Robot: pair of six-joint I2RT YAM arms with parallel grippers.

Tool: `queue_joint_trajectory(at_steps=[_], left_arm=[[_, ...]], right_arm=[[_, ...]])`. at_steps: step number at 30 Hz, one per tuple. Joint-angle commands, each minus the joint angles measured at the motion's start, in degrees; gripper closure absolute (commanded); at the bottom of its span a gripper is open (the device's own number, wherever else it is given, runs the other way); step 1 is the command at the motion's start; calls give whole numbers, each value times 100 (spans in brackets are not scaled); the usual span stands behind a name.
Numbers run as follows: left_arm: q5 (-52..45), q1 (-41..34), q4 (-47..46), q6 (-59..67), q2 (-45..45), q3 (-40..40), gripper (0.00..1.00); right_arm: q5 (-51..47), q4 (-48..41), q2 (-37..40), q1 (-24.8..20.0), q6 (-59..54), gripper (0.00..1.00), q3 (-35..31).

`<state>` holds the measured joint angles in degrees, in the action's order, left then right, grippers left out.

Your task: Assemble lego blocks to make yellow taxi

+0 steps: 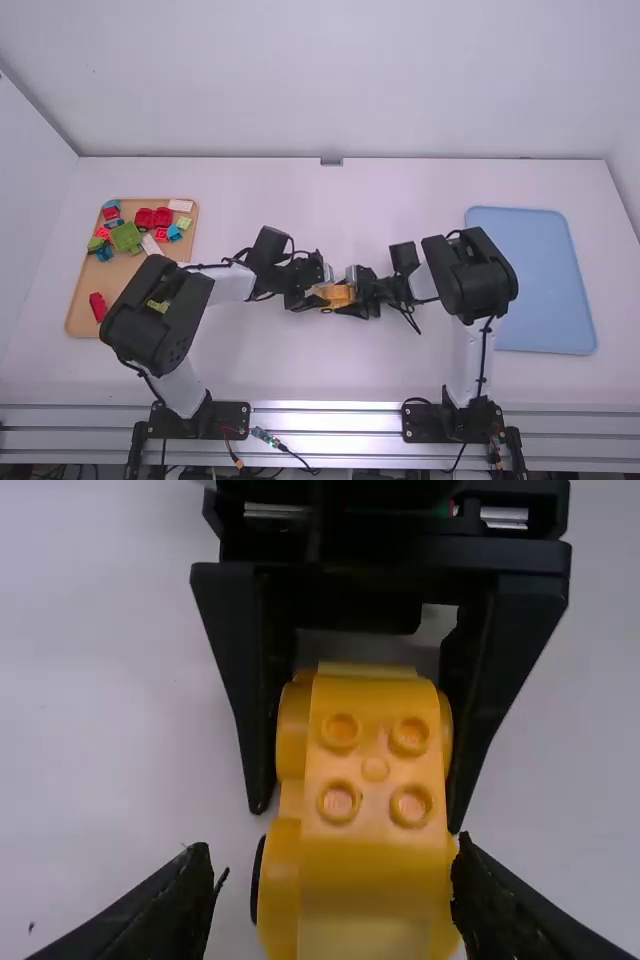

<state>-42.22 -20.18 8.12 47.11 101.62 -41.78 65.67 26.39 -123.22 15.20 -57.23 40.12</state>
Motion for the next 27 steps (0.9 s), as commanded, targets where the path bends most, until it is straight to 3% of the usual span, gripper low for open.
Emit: queue_joint_trajectory(at_steps=[1,6,9,12,13,15,18,27], left_arm=[[-516,192,-24,131,-267,120,39],[-962,675,-177,435,-737,363,38],[-1174,1121,-339,549,-1165,546,25],[-1349,1561,-323,546,-1554,754,20],[-1458,1825,-289,546,-1790,896,1],[-1641,2223,-219,544,-2114,1102,1],[-1895,2745,-20,470,-2498,1399,2],[-2627,3373,540,481,-2920,2028,1]], right_arm=[[50,-22,-96,-15,2,49,35],[9,-26,-96,-15,2,48,35],[4,-24,-96,-17,7,43,35],[11,-26,-96,-17,4,38,35],[9,-24,-96,-15,2,31,35],[13,-24,-96,-15,7,16,35],[39,-22,-96,-13,0,7,35],[0,376,-96,358,181,5,46]])
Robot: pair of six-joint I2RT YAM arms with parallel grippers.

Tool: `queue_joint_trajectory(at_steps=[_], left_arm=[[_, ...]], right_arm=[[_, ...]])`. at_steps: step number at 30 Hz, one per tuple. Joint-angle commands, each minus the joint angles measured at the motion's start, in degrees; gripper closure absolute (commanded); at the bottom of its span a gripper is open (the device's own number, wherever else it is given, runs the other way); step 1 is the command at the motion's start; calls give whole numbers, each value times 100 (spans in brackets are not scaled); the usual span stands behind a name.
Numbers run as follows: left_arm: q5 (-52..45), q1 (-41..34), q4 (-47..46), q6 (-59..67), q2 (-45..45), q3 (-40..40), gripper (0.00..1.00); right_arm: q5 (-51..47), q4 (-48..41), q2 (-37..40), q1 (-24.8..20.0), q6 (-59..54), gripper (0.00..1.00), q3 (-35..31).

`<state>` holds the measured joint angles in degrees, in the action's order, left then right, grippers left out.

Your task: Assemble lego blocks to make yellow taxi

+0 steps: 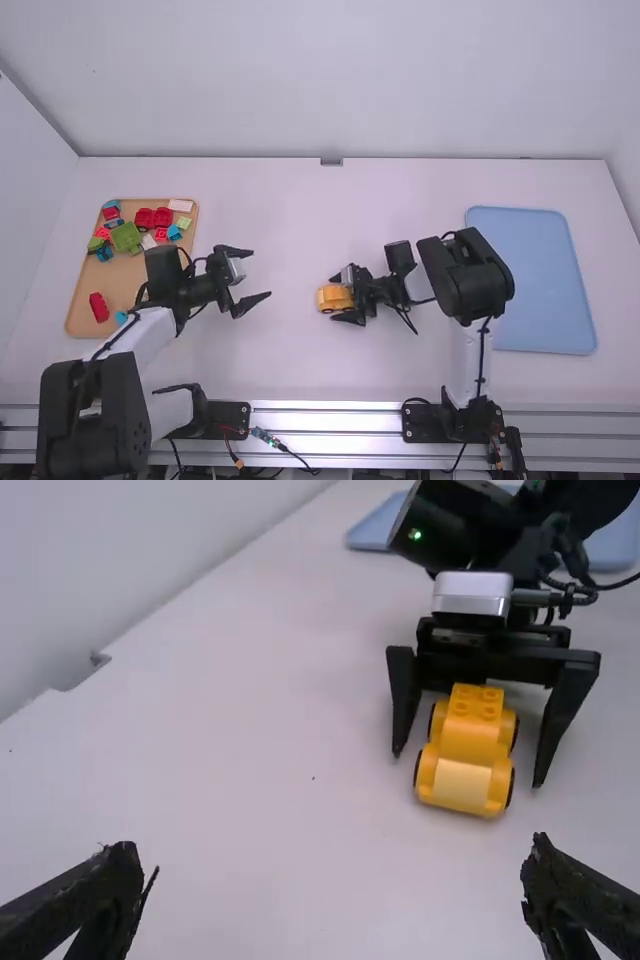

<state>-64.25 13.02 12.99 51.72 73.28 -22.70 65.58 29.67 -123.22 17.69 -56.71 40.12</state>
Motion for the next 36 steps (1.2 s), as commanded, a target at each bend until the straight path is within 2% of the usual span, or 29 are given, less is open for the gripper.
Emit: queue_joint_trajectory(at_steps=[1,2,5,6,7,8,14,17,22,24,27,29,32,36], left_arm=[[-433,48,120,20,-85,168,1],[-433,48,133,20,-85,175,1],[-413,48,125,20,-85,210,1],[-417,48,127,20,-85,210,1],[-431,50,142,20,-85,210,1],[-433,50,149,20,-85,208,1],[-409,46,142,22,-85,210,1],[-411,46,149,22,-85,210,1],[-435,-20,243,20,-85,210,1],[-409,-85,356,15,-85,210,1],[-413,-103,446,17,-85,210,1],[-411,-103,485,13,-85,210,1],[-407,-103,918,-586,-85,210,1],[-407,-103,1613,-1292,-85,210,1]], right_arm=[[-59,140,-96,153,256,8,42],[-85,166,-96,162,295,8,39],[-391,334,-96,273,590,41,37],[-391,334,-96,275,592,41,37],[-387,334,-96,278,592,48,35],[-352,334,-94,264,592,51,37],[-140,195,2,48,608,53,35],[-417,-96,269,-184,909,52,35],[-1099,-1196,1202,-713,682,58,35],[-1513,-1742,1768,-1027,501,62,35],[-2177,-2356,2599,-1515,697,62,35],[-2535,-2553,2949,-1740,907,63,35],[-3480,-2903,3832,-2422,1475,67,33],[-4052,-3016,4468,-3235,2094,72,33]])
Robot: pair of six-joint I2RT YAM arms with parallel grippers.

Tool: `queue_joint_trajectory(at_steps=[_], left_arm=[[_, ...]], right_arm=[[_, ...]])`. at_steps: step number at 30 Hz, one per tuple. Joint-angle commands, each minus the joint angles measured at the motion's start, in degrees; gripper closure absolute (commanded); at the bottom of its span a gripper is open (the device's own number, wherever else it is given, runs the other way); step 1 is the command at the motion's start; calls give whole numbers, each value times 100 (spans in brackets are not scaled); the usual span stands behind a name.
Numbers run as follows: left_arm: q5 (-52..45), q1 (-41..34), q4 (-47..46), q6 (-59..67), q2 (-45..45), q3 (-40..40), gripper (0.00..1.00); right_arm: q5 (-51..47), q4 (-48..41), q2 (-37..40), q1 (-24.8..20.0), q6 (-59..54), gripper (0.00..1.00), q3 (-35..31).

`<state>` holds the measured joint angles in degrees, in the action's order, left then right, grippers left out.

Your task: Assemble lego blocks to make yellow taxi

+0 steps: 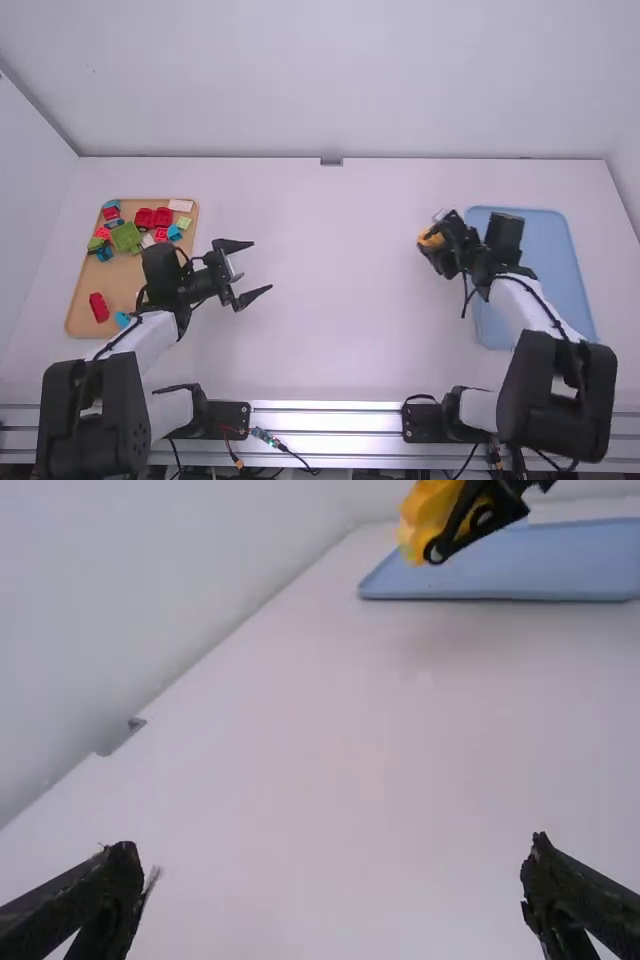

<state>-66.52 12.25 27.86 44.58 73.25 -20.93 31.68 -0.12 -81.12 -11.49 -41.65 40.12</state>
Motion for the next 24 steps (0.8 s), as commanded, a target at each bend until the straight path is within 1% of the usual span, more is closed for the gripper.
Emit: queue_joint_trajectory(at_steps=[1,2,3,6,8,12,16,17,20,22,23,24], left_arm=[[-184,-26,295,-706,-83,31,1],[-184,-24,402,-796,-83,31,1],[-177,-26,588,-949,-83,31,1],[-157,-26,944,-1252,-83,31,1],[-157,-26,1189,-1447,-83,31,1],[-157,-24,1370,-1670,-83,33,1],[-157,-24,1283,-1672,-76,33,1],[-157,-26,1281,-1672,-72,33,1],[-160,-24,1276,-1672,-20,33,1],[-157,-24,1274,-1672,-2,33,1],[-151,-26,1272,-1674,7,33,1],[-142,-26,1283,-1668,33,33,1]], right_arm=[[-664,-31,317,-542,719,72,33],[-645,-17,328,-688,769,72,33],[-645,-15,317,-951,879,74,31],[-684,-31,181,-1410,1056,75,31],[-774,116,-151,-1788,1255,75,31],[-909,455,-767,-2184,1491,74,31],[-922,876,-1423,-2380,1491,74,31],[-929,916,-1475,-2389,1491,74,31],[-1086,1320,-1932,-2426,1781,70,31],[-1115,1410,-2059,-2420,1803,67,31],[-1119,1456,-2124,-2409,1768,66,31],[-1119,1493,-2173,-2385,1762,58,31]])
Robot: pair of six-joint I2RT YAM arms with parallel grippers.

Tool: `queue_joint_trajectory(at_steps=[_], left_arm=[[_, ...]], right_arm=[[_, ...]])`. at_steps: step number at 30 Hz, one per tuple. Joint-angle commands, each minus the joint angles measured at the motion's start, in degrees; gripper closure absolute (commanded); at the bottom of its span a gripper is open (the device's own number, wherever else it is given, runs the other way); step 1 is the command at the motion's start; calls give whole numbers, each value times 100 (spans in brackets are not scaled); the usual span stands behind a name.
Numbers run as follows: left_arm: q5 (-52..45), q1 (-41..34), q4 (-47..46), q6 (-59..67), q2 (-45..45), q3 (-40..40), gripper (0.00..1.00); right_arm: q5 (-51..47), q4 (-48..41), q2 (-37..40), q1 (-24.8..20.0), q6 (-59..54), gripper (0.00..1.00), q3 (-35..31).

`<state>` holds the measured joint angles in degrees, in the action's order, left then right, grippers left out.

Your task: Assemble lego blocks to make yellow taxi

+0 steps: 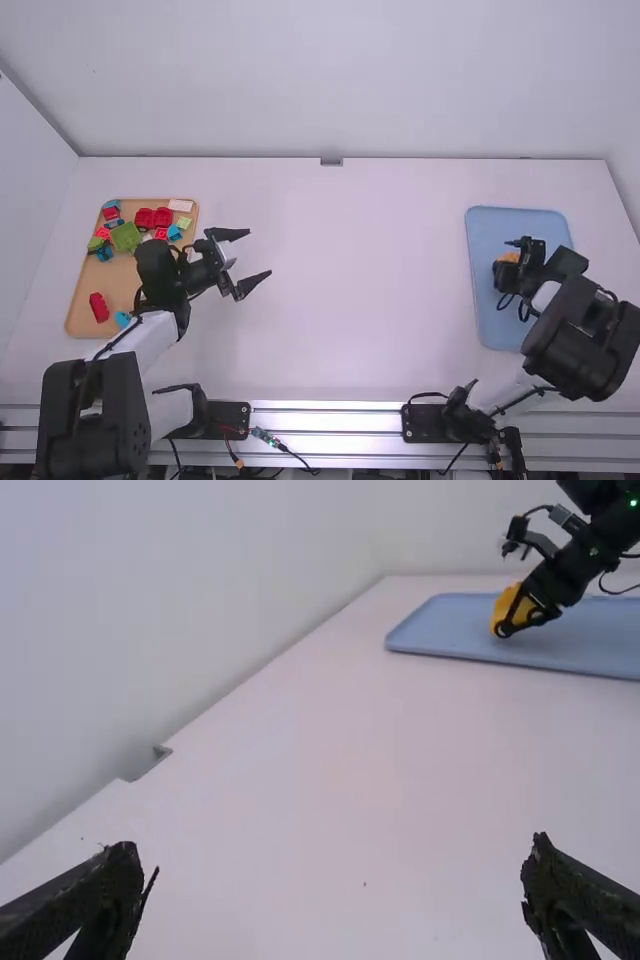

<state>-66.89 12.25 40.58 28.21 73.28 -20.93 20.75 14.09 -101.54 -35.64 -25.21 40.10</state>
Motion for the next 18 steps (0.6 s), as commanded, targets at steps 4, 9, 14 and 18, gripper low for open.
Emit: queue_joint_trajectory(at_steps=[4,9,14,18], left_arm=[[-105,-24,92,-33,151,33,1],[168,-24,90,-131,245,31,1],[376,-26,114,-417,251,31,1],[474,-26,422,-979,247,31,1]], right_arm=[[-299,76,-151,46,162,42,33],[-586,50,-142,140,321,5,35],[-632,35,-72,275,503,1,35],[-1080,-273,310,485,614,1,50]])
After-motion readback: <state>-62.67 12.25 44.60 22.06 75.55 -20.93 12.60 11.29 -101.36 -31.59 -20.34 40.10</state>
